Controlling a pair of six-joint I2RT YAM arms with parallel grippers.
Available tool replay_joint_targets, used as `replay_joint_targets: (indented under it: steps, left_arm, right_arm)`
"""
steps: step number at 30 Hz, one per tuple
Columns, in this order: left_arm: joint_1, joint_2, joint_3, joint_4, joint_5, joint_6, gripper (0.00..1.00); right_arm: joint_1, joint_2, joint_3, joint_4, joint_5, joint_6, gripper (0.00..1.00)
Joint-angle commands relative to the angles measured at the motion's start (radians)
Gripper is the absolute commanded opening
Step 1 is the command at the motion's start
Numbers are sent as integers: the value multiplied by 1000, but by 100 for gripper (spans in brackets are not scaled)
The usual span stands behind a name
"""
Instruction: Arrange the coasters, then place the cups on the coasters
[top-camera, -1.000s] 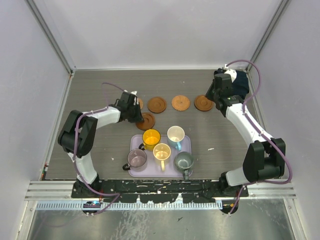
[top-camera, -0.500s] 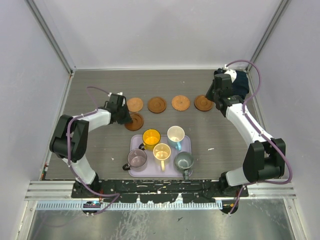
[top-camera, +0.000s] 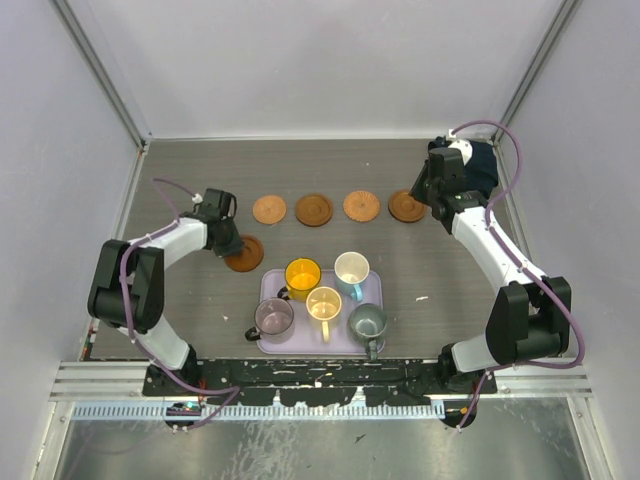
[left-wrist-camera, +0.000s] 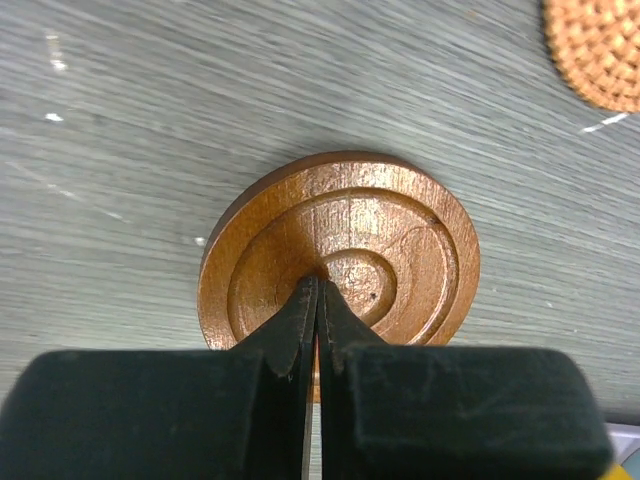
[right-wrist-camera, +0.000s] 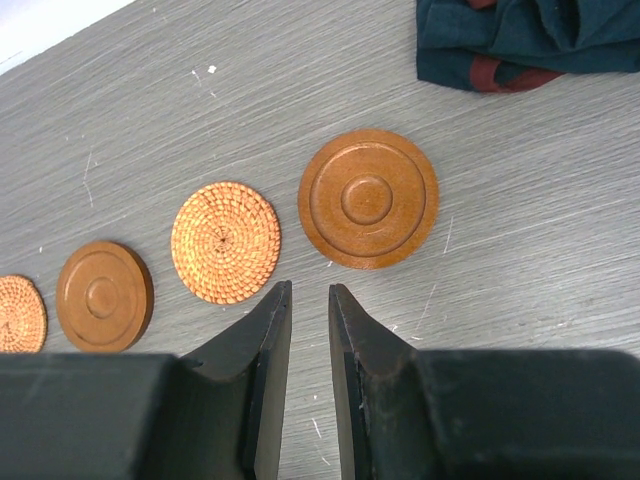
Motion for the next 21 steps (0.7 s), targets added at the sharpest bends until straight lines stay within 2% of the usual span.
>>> replay_joint_targets:
  steps: [1, 7, 21]
  left_arm:
    - [73, -10, -1, -111, -45, 4, 3]
    - [151, 31, 60, -104, 11, 7, 6]
    - [195, 234, 318, -115, 47, 19, 8]
  right_arm:
    - [3, -46, 27, 7, -33, 13, 28]
    - [3, -44, 22, 1, -38, 13, 28]
    - [3, -26, 17, -1, -36, 10, 28]
